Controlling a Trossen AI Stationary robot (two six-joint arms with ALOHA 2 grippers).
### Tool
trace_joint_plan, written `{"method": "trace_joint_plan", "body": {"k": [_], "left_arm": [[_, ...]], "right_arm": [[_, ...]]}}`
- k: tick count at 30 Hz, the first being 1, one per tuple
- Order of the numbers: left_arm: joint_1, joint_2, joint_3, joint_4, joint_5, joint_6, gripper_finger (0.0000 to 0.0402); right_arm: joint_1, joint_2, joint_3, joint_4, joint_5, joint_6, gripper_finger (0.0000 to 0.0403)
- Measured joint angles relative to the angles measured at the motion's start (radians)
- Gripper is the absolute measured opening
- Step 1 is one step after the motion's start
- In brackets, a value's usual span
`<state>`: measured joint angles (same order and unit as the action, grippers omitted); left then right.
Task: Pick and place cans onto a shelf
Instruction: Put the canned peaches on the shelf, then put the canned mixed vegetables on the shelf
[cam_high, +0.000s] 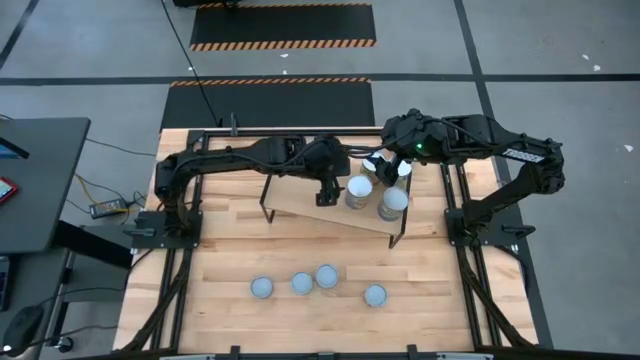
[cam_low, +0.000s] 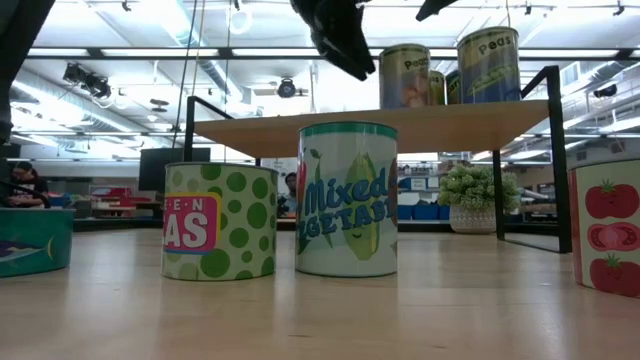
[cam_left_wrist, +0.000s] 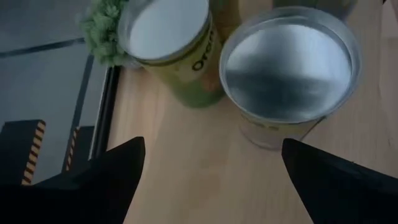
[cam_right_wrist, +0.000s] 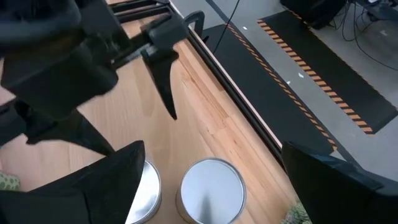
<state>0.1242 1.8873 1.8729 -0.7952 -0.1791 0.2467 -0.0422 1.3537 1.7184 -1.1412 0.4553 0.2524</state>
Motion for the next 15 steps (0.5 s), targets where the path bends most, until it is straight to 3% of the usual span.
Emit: {"method": "trace_joint_plan", "body": {"k": [15], "left_arm": [[0.007,-0.002,0.0,0.03,-0.022,-0.052,0.0384]], "right_arm": [[0.002,0.0,0.0,-0.019,-0.002,0.002,0.0385]]}}
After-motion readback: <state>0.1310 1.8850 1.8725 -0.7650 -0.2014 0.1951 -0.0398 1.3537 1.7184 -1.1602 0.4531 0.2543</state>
